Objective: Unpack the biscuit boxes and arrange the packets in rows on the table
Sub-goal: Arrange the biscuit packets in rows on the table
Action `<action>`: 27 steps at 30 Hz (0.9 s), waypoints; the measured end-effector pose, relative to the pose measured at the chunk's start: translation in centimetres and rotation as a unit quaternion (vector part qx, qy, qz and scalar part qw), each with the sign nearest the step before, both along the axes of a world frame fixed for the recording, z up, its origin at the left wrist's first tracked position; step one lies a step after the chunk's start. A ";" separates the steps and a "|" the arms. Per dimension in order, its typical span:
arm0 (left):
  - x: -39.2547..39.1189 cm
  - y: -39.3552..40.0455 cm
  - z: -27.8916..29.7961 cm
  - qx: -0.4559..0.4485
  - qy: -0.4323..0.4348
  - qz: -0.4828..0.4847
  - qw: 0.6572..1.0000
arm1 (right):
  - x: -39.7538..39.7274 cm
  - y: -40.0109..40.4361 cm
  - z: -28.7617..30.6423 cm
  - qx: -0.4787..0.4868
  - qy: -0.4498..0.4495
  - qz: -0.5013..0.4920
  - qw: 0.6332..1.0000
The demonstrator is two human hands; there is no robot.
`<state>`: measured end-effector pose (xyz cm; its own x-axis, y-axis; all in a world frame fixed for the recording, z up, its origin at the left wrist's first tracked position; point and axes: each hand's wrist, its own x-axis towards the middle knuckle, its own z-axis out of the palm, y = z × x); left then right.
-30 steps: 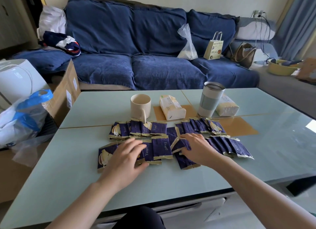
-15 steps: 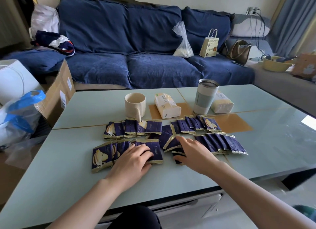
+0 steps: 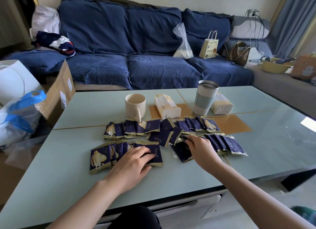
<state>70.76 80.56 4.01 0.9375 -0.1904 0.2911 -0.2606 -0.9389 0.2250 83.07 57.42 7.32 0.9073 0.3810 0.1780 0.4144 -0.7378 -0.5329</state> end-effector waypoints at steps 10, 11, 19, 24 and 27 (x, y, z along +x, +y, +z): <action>0.0 -0.2 -0.4 0.015 0.028 0.015 0.999 | -2.0 1.2 0.0 -0.059 -0.025 0.054 0.997; 0.1 -0.2 -0.4 0.014 0.032 0.018 0.999 | -2.4 1.3 -0.1 -0.065 -0.030 0.065 0.995; 0.5 -0.2 -0.2 0.023 0.061 0.028 0.997 | -3.2 2.2 -1.6 -0.095 -0.059 0.150 0.982; 0.6 -0.1 0.1 0.011 0.087 0.028 0.996 | -3.3 2.1 -2.5 -0.131 -0.073 0.185 0.971; 0.5 -0.1 0.1 0.002 0.093 0.030 0.995 | -3.2 2.2 -2.8 -0.138 -0.058 0.192 0.970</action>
